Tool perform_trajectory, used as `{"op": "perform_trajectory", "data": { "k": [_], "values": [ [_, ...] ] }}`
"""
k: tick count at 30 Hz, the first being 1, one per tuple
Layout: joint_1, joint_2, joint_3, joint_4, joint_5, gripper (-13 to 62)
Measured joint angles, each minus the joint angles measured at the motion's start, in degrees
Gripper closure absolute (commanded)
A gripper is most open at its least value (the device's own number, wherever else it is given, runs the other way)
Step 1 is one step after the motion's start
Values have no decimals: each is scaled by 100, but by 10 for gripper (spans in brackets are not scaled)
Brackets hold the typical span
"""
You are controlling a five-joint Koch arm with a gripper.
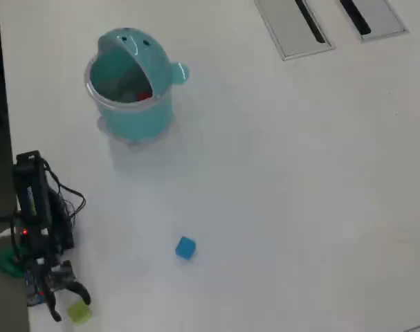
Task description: Grasp RGB lego blocks and put them in the bin one by one.
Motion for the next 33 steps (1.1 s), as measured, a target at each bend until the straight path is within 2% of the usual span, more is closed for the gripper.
{"op": "perform_trajectory", "data": {
  "k": [8, 21, 31, 33],
  "values": [
    [202, -1230, -237, 272, -35, 170],
    [211, -1978, -501, 694, -44, 172],
    [88, -2083, -738, 1195, -35, 296],
    [70, -2083, -738, 1195, -35, 302]
  ]
}}
